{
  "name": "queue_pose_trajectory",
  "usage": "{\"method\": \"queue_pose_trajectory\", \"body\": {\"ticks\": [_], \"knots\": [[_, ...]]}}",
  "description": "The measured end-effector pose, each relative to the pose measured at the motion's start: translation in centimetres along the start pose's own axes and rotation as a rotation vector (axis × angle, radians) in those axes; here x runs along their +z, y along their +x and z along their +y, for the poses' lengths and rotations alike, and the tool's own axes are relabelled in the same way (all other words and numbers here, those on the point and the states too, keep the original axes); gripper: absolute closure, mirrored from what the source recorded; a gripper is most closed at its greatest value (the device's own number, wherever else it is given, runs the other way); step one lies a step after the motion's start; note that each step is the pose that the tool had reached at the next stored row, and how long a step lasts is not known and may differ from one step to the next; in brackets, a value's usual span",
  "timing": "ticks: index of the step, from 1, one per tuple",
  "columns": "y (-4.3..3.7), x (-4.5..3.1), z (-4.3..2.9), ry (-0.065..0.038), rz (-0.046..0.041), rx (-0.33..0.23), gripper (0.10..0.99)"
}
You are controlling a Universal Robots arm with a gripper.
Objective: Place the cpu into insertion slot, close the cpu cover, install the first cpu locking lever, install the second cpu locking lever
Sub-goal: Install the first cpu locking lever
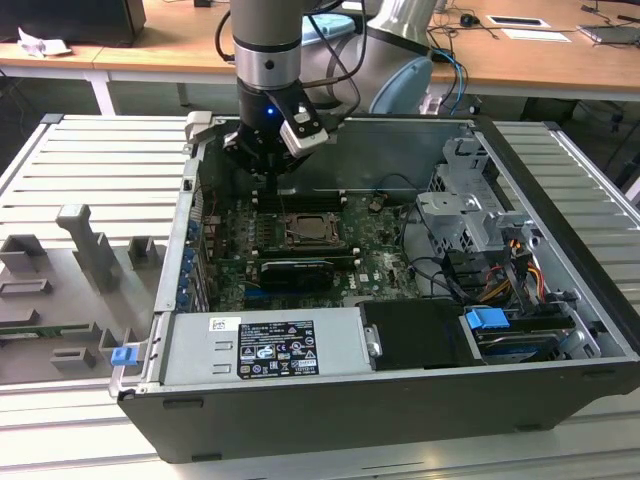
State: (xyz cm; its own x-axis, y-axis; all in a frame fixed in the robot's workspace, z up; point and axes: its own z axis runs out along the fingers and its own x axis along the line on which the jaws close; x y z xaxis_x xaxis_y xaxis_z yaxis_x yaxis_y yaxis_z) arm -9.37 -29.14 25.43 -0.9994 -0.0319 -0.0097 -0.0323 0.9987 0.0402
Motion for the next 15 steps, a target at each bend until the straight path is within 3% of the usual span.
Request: {"method": "queue_pose_trajectory", "body": {"ticks": [15], "knots": [[-1.05,0.06,-0.03,0.000,-0.0001,0.000,0.980]]}}
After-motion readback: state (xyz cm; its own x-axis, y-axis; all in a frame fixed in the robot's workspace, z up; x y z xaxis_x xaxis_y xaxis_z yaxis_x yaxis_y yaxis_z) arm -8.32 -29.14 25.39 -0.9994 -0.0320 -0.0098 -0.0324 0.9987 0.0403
